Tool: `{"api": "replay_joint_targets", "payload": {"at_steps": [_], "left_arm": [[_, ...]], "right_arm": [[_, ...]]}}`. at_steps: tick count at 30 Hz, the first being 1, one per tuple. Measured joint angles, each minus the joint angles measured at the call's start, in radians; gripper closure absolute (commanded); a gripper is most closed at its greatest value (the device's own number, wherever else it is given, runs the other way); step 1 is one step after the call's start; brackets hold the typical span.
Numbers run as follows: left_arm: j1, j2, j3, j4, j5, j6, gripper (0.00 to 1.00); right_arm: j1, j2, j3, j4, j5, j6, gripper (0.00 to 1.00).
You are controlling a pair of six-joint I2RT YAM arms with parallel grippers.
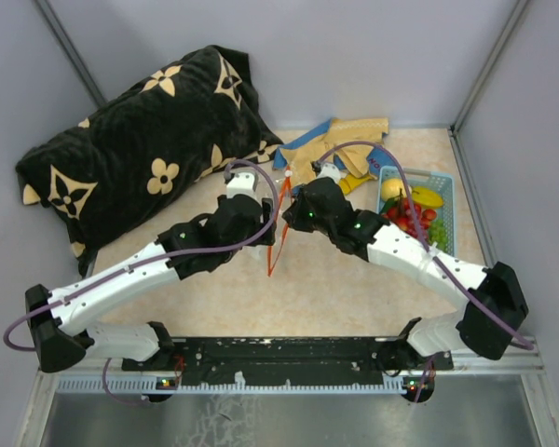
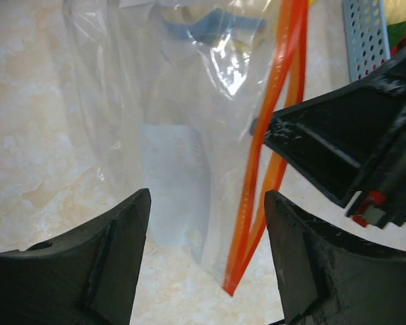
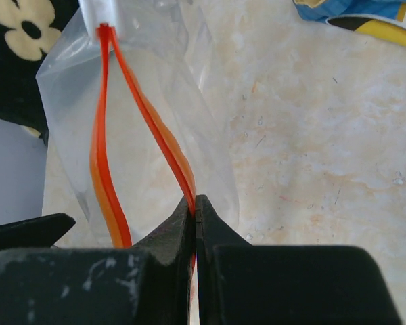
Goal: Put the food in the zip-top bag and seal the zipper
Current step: Open the zipper of the food storage bag at the center of the board.
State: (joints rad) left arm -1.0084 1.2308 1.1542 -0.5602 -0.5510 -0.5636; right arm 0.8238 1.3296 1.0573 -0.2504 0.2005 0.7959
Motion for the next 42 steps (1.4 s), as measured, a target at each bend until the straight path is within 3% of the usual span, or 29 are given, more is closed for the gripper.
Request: {"api": "replay_joint_targets", "payload": {"at_steps": [5, 11, 20, 27, 32, 36, 42], "left_arm": [[-0.04, 0.023, 0.056, 0.0, -0.048, 0.031, 0.22], [-0.086, 0.09, 0.104, 0.0, -0.146, 0.077, 0.25], [-0.092, 0.127, 0.095, 0.007, -0.217, 0.134, 0.29], [-0.106, 0.14, 0.048, 0.007, -0.244, 0.15, 0.26], [-0.113, 0.142, 0.013, 0.006, -0.277, 0.162, 0.31], [-0.116, 0.142, 0.007, 0.003, -0.325, 0.166, 0.43], [-0.116, 0.134, 0.007, 0.002, -0.369, 0.183, 0.47]], "right_arm": [[0.009, 0.032, 0.026, -0.036, 0.005, 0.023, 1.0], [0.013, 0.04, 0.042, -0.065, 0.014, 0.035, 1.0], [0.013, 0.041, 0.065, -0.072, 0.014, 0.036, 1.0], [0.013, 0.05, 0.078, -0.076, 0.015, 0.036, 1.0], [0.013, 0.056, 0.079, -0.08, 0.014, 0.035, 1.0], [0.013, 0.056, 0.079, -0.08, 0.014, 0.035, 1.0], [0.011, 0.056, 0.079, -0.08, 0.007, 0.035, 1.0]]}}
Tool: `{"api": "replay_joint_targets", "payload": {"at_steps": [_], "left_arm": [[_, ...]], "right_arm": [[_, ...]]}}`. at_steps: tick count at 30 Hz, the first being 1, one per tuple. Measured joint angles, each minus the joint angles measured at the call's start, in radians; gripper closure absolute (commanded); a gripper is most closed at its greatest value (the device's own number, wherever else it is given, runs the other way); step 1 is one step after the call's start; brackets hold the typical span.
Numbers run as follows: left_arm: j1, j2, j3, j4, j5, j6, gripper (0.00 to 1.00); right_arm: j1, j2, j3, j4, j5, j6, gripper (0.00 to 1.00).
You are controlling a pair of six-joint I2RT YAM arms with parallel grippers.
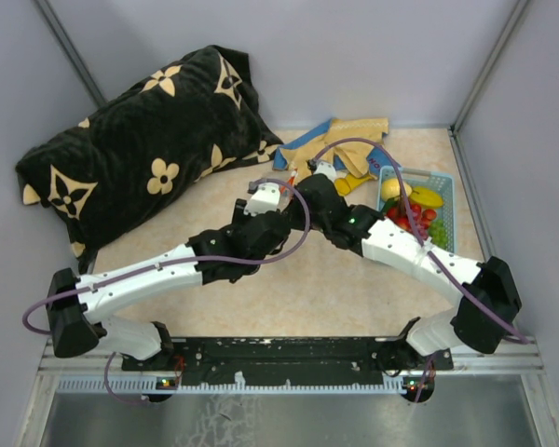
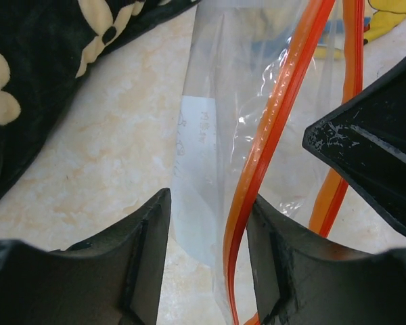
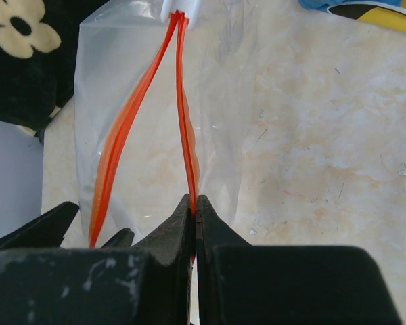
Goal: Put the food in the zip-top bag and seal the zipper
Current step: Open the zipper of the food storage bag at the center of the board.
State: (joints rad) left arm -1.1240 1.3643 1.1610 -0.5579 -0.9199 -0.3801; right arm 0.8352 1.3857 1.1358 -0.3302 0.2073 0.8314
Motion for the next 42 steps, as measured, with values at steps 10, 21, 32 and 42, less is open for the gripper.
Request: {"api": "replay_joint_targets", "payload": {"at_steps": [10, 21, 32, 42], "left_arm": [[0.011, -0.037, 0.0, 0.0, -0.056, 0.025, 0.49], [0.052, -0.08, 0.0, 0.004, -0.061, 0.05, 0.51], [0.095, -0.043, -0.002, 0.055, 0.073, 0.067, 0.46], [0.129, 0.012, -0.002, 0.085, 0.132, 0.09, 0.84]], "right_arm": [[0.0, 0.002, 0.0, -0.015, -0.011, -0.018, 1.0], [0.0, 0.018, 0.011, -0.058, -0.028, -0.046, 1.0], [0.0, 0.029, 0.012, -0.061, -0.066, -0.054, 1.0], [-0.005, 0.032, 0.013, -0.066, -0.073, -0.055, 0.91]]}}
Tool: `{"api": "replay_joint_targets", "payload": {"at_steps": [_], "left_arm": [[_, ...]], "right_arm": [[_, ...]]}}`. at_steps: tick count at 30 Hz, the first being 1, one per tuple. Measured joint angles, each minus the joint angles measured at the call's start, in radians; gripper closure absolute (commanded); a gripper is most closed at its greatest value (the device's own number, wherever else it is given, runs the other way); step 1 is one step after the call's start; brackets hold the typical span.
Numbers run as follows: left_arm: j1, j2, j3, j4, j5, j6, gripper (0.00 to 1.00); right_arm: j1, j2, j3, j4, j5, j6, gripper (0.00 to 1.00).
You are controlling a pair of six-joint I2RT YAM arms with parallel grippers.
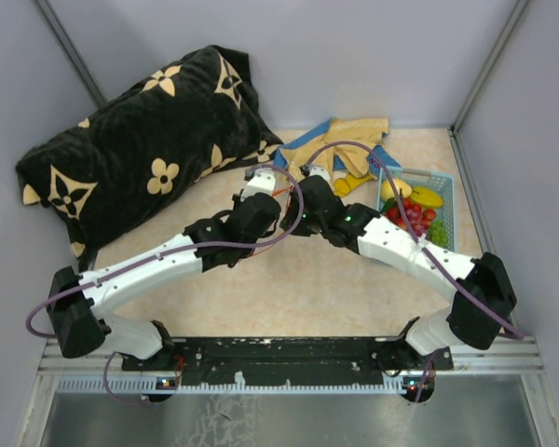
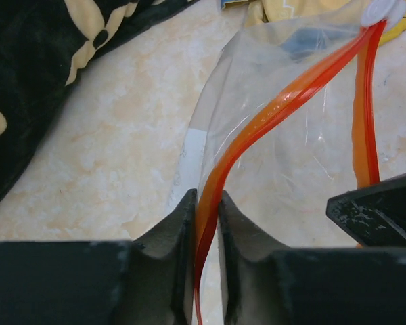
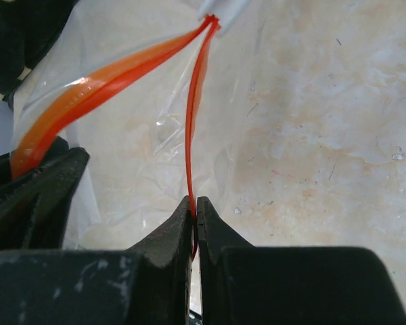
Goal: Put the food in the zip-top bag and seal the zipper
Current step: Open the zipper of the food storage bag at the center of the board.
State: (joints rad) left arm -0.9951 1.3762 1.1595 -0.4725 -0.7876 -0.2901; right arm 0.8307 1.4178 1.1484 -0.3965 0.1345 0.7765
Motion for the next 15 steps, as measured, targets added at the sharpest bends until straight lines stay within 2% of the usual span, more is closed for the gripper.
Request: {"api": "replay_joint_targets", "payload": {"at_steps": [2, 4, 10, 15], "left_arm": [[0.008, -0.001, 0.003, -0.006, 0.0, -0.001, 0.96], [0.012, -0.005, 0.005, -0.021, 0.0, -0.009, 1.0], [0.015, -0.036, 0.034, -0.085, 0.031, -0.077, 1.0], [0.015, -0.047, 0.052, -0.107, 0.064, -0.142, 1.0]], "right_arm": [[-0.005, 0.0, 0.0, -0.004, 0.001, 0.0, 0.88], [-0.014, 0.0, 0.0, -0.004, 0.004, 0.001, 0.83], [-0.028, 0.0, -0.003, 0.013, -0.002, 0.003, 0.68], [-0.029, 0.018, 0.001, 0.037, -0.027, 0.002, 0.64]]}}
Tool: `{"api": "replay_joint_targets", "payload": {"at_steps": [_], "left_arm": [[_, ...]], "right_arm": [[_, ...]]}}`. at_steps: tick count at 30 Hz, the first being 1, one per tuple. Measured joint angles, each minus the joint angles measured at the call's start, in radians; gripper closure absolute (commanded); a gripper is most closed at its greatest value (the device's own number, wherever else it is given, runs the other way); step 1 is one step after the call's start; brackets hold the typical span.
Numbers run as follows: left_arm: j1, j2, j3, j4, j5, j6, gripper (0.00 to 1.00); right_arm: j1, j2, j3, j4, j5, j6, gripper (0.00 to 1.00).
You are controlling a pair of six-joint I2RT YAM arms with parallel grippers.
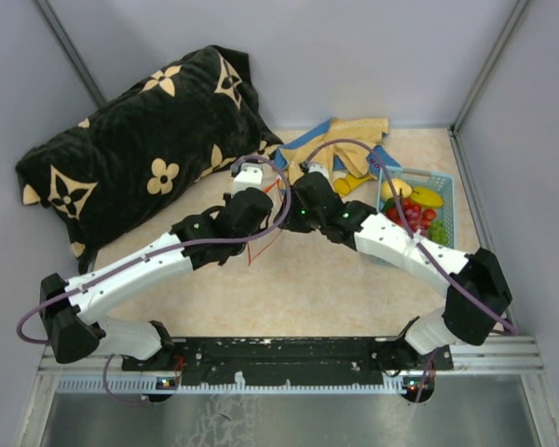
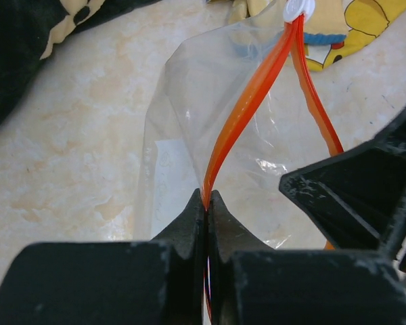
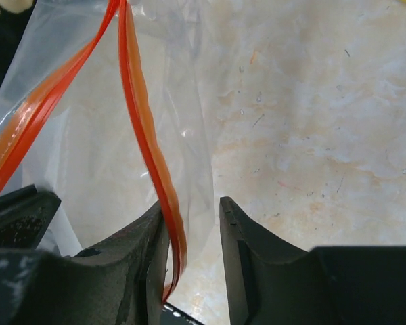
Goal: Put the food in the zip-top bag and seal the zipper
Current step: Open the zipper of the food storage bag at the center of the board.
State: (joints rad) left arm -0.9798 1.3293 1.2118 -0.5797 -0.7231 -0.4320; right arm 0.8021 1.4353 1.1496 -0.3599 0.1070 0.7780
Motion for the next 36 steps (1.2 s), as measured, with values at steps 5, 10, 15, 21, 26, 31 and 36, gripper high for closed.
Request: {"api": "replay_joint_targets", "payload": {"at_steps": [5, 10, 15, 21, 26, 31, 36], "left_arm": [[0.002, 0.0, 0.004, -0.007, 0.022, -0.04, 1.0], [0.023, -0.001, 0.005, -0.013, 0.036, -0.049, 1.0], [0.063, -0.03, 0.005, -0.022, 0.037, -0.047, 1.0], [0.09, -0.093, -0.029, 0.007, 0.048, -0.008, 1.0], [0.093, -0.094, -0.043, 0.028, 0.074, 0.029, 1.0], [0.095, -0.049, -0.043, 0.026, 0.086, 0.028, 1.0], [0.095, -0.031, -0.043, 0.023, 0.087, 0.01, 1.0]], "right_arm": [[0.0, 0.051, 0.012, 0.018, -0.017, -0.001, 0.68], [-0.033, 0.078, 0.0, 0.028, -0.031, -0.012, 0.75], [-0.111, 0.077, -0.084, 0.05, -0.053, -0.02, 0.75], [-0.121, 0.077, -0.102, 0.061, -0.089, -0.047, 0.71], [-0.119, 0.079, -0.093, 0.06, -0.128, -0.077, 0.66], [-0.119, 0.079, -0.051, 0.063, -0.174, -0.107, 0.57], [-0.119, 0.053, -0.035, 0.058, -0.212, -0.14, 0.49]]}}
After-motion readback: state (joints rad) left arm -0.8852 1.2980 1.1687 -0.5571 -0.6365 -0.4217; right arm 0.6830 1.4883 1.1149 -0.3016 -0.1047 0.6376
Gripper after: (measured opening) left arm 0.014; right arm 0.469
